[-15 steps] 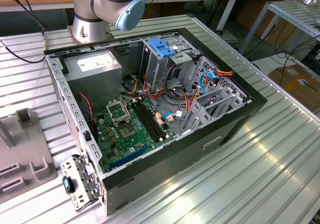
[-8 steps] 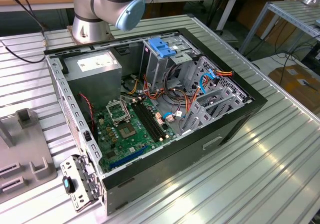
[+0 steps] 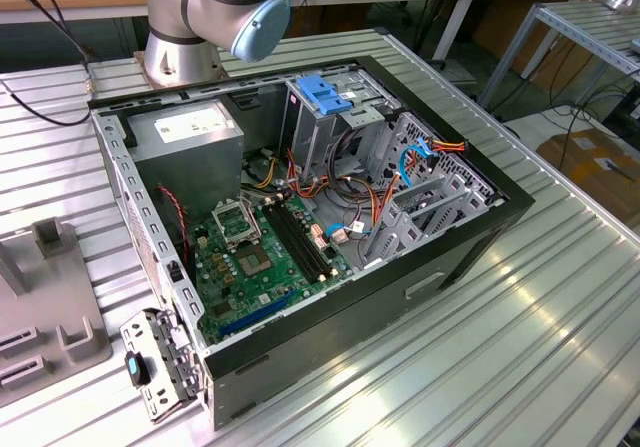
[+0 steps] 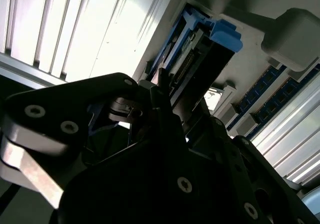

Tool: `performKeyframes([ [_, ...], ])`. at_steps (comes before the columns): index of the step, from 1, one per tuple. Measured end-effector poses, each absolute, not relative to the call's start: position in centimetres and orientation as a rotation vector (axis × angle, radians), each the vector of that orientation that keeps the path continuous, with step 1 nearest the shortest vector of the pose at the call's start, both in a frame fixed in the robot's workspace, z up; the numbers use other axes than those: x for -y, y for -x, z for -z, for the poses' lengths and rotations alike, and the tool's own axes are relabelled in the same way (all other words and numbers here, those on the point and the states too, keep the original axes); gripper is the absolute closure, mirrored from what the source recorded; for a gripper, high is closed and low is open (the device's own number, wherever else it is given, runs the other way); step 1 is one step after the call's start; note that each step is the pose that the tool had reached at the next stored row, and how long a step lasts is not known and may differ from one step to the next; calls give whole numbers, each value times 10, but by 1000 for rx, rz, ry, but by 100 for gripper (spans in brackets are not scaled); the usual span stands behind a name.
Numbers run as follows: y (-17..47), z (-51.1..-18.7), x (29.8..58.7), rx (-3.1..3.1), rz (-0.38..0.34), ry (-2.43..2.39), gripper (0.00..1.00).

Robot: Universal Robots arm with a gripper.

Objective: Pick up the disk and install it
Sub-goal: 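Pick up the disk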

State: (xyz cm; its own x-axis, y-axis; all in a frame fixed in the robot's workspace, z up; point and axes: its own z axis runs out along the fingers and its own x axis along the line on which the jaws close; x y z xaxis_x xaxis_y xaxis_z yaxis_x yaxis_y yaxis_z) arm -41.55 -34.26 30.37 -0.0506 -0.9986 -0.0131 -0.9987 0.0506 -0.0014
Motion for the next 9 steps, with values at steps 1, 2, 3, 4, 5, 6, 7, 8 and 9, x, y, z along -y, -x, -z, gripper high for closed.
performKeyframes([
  [1, 415, -304, 343, -2269, -13, 2157, 65],
  [2, 415, -304, 343, -2269, -13, 2157, 65],
  [3, 415, -304, 343, -2269, -13, 2157, 65],
  [4, 415, -304, 343, -2269, -13, 2157, 65],
  [5, 415, -304, 343, -2269, -13, 2157, 65],
  [6, 415, -304, 343, -2269, -13, 2157, 65],
  [7, 415, -304, 343, -2269, -13, 2157, 65],
  [8, 415, -304, 343, -2269, -13, 2157, 65],
  [9, 415, -304, 343, -2269, -13, 2157, 65],
])
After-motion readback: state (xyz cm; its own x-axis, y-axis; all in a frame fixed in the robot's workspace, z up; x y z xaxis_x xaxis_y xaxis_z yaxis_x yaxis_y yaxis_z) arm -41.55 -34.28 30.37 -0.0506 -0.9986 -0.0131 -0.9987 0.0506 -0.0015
